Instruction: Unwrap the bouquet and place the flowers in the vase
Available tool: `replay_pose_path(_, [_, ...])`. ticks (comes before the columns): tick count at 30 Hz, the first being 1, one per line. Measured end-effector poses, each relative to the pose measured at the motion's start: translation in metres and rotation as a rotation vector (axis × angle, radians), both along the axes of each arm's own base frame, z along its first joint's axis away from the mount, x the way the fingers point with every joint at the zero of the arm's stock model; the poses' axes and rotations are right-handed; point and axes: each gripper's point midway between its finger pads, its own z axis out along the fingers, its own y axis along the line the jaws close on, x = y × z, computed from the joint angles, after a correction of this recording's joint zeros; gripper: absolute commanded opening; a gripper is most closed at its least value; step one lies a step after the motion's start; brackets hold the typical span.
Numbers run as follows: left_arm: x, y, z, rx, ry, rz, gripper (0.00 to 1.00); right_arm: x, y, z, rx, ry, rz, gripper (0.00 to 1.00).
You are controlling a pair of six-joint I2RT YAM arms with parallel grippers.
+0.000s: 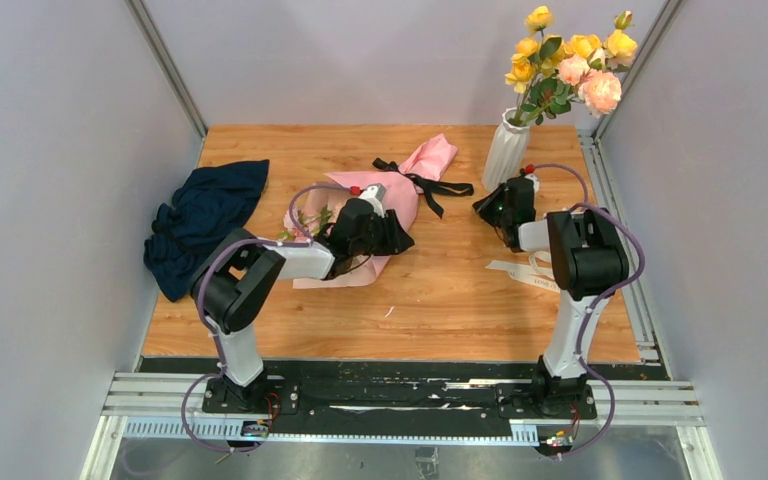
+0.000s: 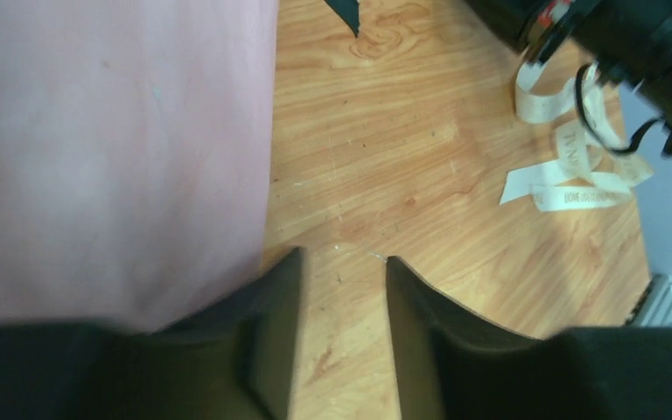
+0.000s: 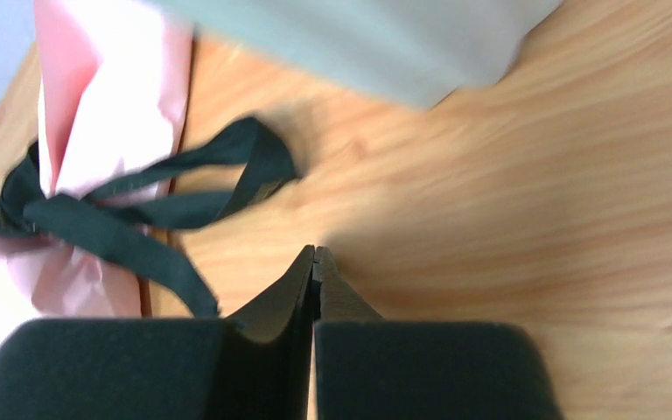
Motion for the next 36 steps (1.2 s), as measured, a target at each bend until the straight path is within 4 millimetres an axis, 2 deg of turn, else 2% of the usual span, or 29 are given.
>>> replay_pose_path(2, [0.003, 0.006, 0.006, 0.027, -0.024, 0.015, 0.78, -0.009, 0.018, 0.000, -0.021, 0.004, 0.030, 0.00])
replay_pose_path(4, [0.005, 0.011, 0.010, 0.050, -0.036, 0.029, 0.90, -0.020, 0.041, 0.000, -0.040, 0.014, 0.078, 0.18])
replay_pose_path(6, [0.008, 0.018, 0.010, 0.070, -0.042, 0.043, 0.92, -0.032, 0.072, 0.001, -0.070, 0.017, 0.147, 0.38])
replay_pose_path(8, [0.012, 0.025, 0.006, 0.084, -0.033, 0.059, 0.92, -0.041, 0.100, 0.007, -0.101, 0.007, 0.210, 0.53])
replay_pose_path(11, [0.019, 0.039, 0.001, 0.099, -0.014, 0.094, 0.90, -0.047, 0.137, 0.018, -0.159, -0.011, 0.286, 0.60])
replay_pose_path(13, [0.023, 0.051, -0.004, 0.108, -0.003, 0.125, 0.90, -0.043, 0.154, 0.031, -0.176, -0.037, 0.315, 0.63])
replay_pose_path(16, [0.030, 0.072, -0.013, 0.121, 0.022, 0.175, 0.89, -0.025, 0.165, 0.052, -0.180, -0.083, 0.320, 0.64])
replay_pose_path(19, [0.040, 0.103, -0.022, 0.121, 0.050, 0.245, 0.88, -0.005, 0.170, 0.071, -0.188, -0.122, 0.310, 0.64])
replay_pose_path(24, [0.068, 0.159, -0.021, 0.100, 0.064, 0.385, 0.87, 0.012, 0.174, 0.083, -0.224, -0.146, 0.313, 0.63])
replay_pose_path(27, [0.082, 0.194, -0.020, 0.090, 0.077, 0.464, 0.87, 0.031, 0.180, 0.096, -0.262, -0.172, 0.321, 0.61])
replay_pose_path(29, [0.087, 0.202, -0.017, 0.095, 0.083, 0.484, 0.87, 0.051, 0.185, 0.107, -0.286, -0.199, 0.327, 0.60])
replay_pose_path(32, [0.090, 0.202, -0.013, 0.096, 0.086, 0.477, 0.87, 0.085, 0.195, 0.117, -0.299, -0.240, 0.329, 0.61])
replay_pose_path(34, [0.087, 0.201, -0.013, 0.097, 0.094, 0.470, 0.87, 0.107, 0.195, 0.117, -0.301, -0.240, 0.321, 0.61])
replay_pose_path(36, [0.084, 0.201, -0.011, 0.099, 0.093, 0.466, 0.87, 0.118, 0.191, 0.106, -0.305, -0.223, 0.311, 0.61])
